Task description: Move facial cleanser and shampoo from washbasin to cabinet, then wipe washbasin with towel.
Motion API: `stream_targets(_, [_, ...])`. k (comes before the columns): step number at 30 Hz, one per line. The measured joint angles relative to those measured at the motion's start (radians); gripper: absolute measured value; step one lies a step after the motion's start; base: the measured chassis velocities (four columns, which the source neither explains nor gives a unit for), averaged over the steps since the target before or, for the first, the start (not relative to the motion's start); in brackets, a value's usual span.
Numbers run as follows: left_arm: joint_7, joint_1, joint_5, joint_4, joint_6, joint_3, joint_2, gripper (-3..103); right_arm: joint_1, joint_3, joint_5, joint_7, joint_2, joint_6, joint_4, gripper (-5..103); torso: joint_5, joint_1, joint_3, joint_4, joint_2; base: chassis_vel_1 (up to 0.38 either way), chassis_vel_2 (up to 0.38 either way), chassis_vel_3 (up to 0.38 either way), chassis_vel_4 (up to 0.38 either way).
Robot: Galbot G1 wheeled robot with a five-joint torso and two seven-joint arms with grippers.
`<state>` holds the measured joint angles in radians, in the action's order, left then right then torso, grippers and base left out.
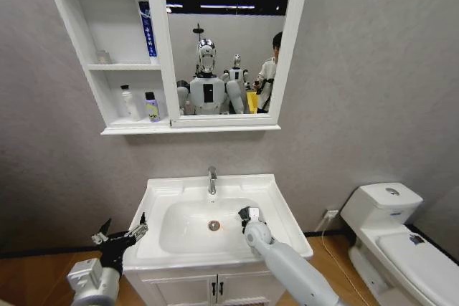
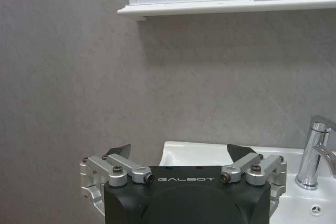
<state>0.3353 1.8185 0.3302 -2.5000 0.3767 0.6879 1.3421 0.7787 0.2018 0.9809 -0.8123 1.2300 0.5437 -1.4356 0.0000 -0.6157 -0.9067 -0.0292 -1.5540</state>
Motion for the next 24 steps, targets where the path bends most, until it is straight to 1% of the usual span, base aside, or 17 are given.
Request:
stream_targets(8, [0.0,0.0,0.0,0.0,0.0,0.0,0.0,100,-0.038,0.026,-0.021,0.05,0.06,-0.011,0.073,2,0.0,0.0,0.0,0.0002,0.0,0.0,0.0,0.0,0.0])
stream_targets(13, [0.0,0.0,0.0,0.0,0.0,0.0,0.0,100,-0.047,0.035,-0.022,0.062,0.07,-0.011,0.095,2,0.0,0.0,0.0,0.0001,0.0,0.0,0.0,0.0,0.0])
stream_targets(20, [0.0,0.0,0.0,0.0,0.0,0.0,0.0,100,-0.044,0.04,-0.024,0.059,0.076,-0.011,0.108,2,0.0001,0.0,0.0,0.0002,0.0,0.0,0.0,0.0,0.0])
stream_targets(22, [0.0,0.0,0.0,0.0,0.0,0.0,0.0,100,-0.041,0.04,-0.028,0.053,0.075,-0.011,0.106,2,0.0001,0.0,0.0,0.0003,0.0,0.0,0.0,0.0,0.0])
stream_targets(24, [0.0,0.0,0.0,0.0,0.0,0.0,0.0,100,-0.026,0.033,-0.034,0.045,0.053,-0.013,0.067,2,0.0,0.0,0.0,0.0,0.0,0.0,0.0,0.0,0.0])
